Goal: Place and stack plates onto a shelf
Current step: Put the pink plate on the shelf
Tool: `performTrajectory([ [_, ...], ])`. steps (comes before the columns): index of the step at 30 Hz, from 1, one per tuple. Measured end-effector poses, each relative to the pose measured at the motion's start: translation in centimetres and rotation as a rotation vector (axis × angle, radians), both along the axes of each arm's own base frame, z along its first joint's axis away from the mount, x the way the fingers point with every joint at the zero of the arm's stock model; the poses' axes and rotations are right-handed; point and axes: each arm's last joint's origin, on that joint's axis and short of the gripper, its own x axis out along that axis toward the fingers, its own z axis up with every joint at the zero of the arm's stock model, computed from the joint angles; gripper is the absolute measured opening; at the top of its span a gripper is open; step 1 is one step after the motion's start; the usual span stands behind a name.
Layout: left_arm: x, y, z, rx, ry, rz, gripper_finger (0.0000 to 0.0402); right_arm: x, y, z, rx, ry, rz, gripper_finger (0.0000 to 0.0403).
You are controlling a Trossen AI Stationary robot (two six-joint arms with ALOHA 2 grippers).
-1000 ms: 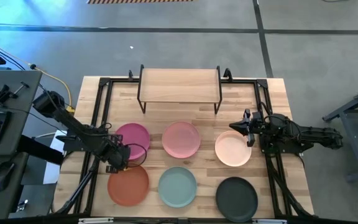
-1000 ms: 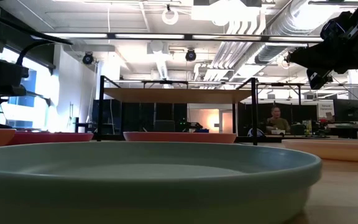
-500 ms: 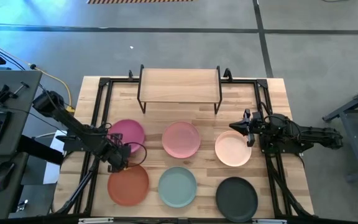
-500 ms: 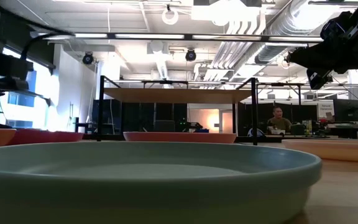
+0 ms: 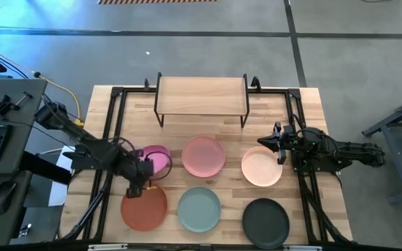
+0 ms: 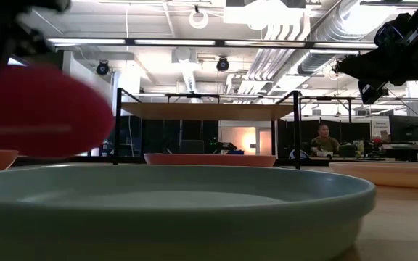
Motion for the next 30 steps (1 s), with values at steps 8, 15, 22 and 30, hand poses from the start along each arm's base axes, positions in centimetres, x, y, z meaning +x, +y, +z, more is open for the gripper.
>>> performTrajectory([
  [8,3.8,1.7,7.4,0.043,-0.127,0.051,0.0,0.0,0.0,0.0,0.0,0.0,-0.001,0.0],
  [15,9.6,3.4,12.1,0.204,-0.171,-0.035,0.0,0.0,0.0,0.0,0.0,0.0,0.0,0.0],
  [22,14.1,7.1,12.5,0.431,-0.07,-0.15,0.0,0.0,0.0,0.0,0.0,0.0,0.0,0.0],
  [30,16.5,14.1,9.9,0.529,0.089,-0.13,0.0,0.0,0.0,0.0,0.0,0.0,0.0,0.0],
])
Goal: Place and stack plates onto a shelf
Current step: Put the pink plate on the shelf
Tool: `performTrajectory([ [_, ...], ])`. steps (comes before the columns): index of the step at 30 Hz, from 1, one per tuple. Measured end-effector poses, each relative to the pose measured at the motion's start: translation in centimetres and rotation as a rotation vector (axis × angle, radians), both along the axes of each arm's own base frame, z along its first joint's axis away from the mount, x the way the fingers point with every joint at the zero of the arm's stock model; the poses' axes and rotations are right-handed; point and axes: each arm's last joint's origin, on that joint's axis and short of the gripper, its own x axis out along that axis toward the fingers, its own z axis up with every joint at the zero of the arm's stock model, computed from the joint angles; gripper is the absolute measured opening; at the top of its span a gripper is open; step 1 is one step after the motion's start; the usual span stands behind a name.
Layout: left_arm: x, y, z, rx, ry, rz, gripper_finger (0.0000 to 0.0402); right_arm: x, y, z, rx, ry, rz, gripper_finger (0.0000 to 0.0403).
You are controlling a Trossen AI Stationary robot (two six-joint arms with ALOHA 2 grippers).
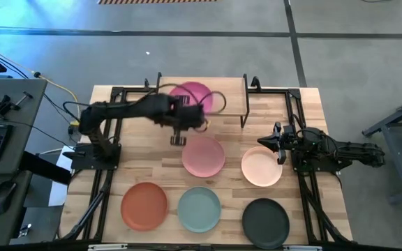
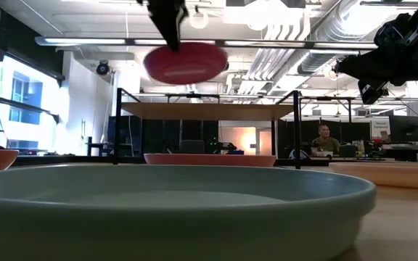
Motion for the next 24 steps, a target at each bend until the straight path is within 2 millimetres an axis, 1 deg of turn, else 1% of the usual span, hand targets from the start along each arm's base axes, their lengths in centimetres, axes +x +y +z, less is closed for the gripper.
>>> performTrajectory([
  [3,0.8,2.6,-1.1,0.005,0.004,0.053,0.0,0.0,0.0,0.0,0.0,0.0,0.0,0.0],
  [6,1.2,5.0,-2.2,-0.008,0.022,0.147,0.0,0.0,0.0,0.0,0.0,-0.001,0.0,0.0],
  [9,1.1,6.9,-3.5,-0.037,0.07,0.245,0.0,0.0,0.0,0.0,0.0,-0.001,0.0,0.0],
  [11,1.1,7.8,-4.2,-0.046,0.095,0.286,0.0,0.0,0.0,0.0,0.0,-0.001,0.0,0.0],
  [13,1.1,8.4,-4.5,-0.048,0.092,0.305,0.0,0.0,0.0,0.0,0.0,0.0,0.0,0.0],
  [16,1.2,8.7,-4.5,-0.049,0.066,0.324,0.0,0.0,0.0,0.0,0.0,-0.001,0.0,0.0],
  [19,1.0,8.9,-4.6,-0.067,0.054,0.363,0.0,0.0,0.0,0.0,0.0,0.0,0.0,0.0],
  [24,1.0,8.6,-4.5,-0.085,0.042,0.374,0.0,0.0,0.0,0.0,0.0,-0.001,0.0,0.0],
])
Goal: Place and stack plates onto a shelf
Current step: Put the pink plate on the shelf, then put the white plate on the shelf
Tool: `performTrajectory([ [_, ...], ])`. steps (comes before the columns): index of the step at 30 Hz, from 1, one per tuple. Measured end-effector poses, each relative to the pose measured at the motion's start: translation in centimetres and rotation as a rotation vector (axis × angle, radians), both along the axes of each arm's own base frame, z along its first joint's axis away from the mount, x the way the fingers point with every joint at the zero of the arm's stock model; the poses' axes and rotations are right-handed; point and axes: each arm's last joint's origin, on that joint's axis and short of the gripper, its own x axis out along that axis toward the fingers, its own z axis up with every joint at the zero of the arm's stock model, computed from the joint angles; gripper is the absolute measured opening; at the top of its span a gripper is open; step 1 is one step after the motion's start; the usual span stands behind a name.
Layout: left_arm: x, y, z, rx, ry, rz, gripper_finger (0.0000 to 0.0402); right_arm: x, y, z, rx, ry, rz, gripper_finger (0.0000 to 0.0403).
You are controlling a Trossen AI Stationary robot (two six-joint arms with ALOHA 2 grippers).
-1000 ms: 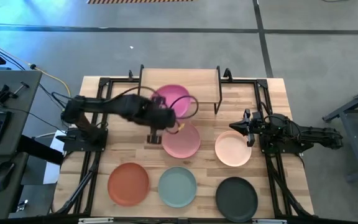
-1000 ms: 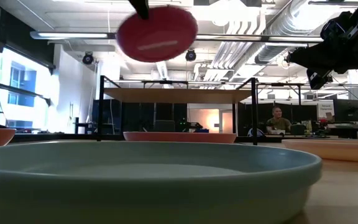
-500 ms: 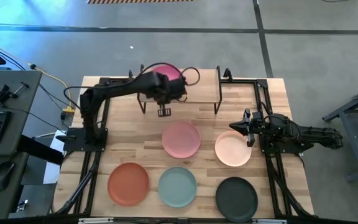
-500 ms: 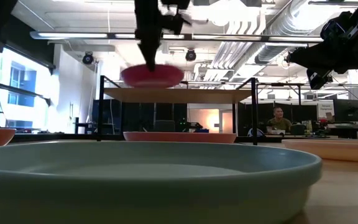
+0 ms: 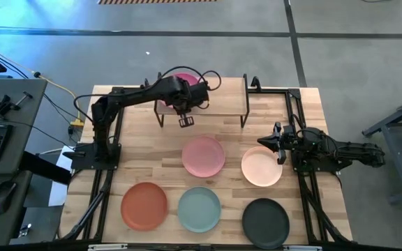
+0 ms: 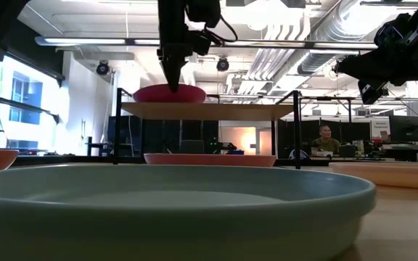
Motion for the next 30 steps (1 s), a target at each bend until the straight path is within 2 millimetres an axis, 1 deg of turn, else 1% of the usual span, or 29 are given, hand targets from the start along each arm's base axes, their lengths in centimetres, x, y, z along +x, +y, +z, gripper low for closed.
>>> performTrajectory([
  [4,0.0,-0.1,0.0,-0.002,0.005,-0.021,0.0006,0.0,0.0,0.0,0.0,0.0,0.0,0.0],
  [10,0.0,0.0,0.0,0.005,0.011,-0.028,0.0029,0.0,0.0,0.0,0.0,0.001,0.0,0.0],
  [20,0.0,-0.4,0.0,-0.005,0.016,-0.03,0.009,0.0,0.0,0.0,0.0,0.0,0.0,0.0],
  [22,0.0,-0.6,0.3,-0.013,0.01,-0.037,0.01,0.0,0.0,0.0,0.0,0.0,-0.001,0.0],
  [24,0.1,-0.9,1.4,-0.026,-0.024,-0.045,0.0108,0.0,0.0,0.0,0.0,0.001,0.0,0.0],
  [27,-0.4,-1.3,4.4,-0.055,-0.125,-0.022,0.0116,0.0,0.0,0.0,0.0,0.0,0.0,0.0],
  [30,-1.3,-2.0,8.0,-0.131,-0.366,0.026,0.012,0.0,0.0,0.0,0.0,0.0,0.0,0.0],
])
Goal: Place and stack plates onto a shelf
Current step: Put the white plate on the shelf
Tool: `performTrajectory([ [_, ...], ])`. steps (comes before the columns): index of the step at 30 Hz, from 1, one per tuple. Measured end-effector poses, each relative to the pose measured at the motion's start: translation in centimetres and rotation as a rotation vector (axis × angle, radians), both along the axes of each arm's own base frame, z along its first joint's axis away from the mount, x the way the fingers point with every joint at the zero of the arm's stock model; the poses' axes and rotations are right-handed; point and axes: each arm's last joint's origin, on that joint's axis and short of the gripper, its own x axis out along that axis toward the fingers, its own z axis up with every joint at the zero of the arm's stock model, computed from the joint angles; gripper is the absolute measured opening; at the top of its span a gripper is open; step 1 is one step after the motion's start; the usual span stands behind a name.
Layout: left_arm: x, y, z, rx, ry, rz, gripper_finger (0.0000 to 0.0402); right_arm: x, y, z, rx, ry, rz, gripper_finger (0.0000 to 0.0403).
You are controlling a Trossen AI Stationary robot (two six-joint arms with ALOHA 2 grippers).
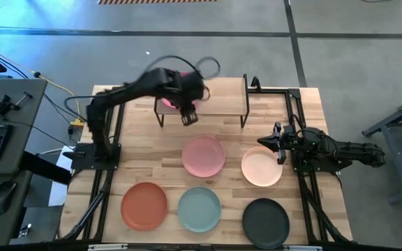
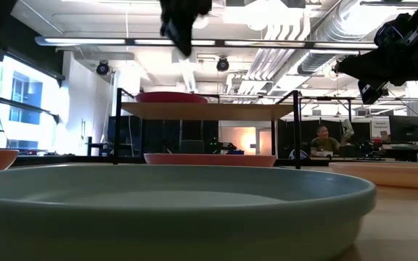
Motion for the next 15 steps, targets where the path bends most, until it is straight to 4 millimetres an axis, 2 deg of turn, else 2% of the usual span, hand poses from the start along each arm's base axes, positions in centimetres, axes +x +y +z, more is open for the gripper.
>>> performTrajectory([
  [4,-1.5,-1.7,3.9,-0.09,-0.388,0.025,0.012,0.0,0.0,0.0,0.0,0.0,0.0,0.0],
  [7,-2.6,-3.6,4.9,-0.094,-0.598,-0.008,0.012,0.0,0.0,0.0,0.0,0.0,0.0,0.0],
  [11,-4.3,-6.0,3.9,-0.122,-0.772,-0.011,0.012,0.0,0.0,0.0,0.0,0.0,0.0,0.0],
  [15,-6.4,-7.9,1.7,-0.169,-0.896,0.039,0.012,0.0,0.0,0.0,-0.033,0.002,-0.001,0.0],
])
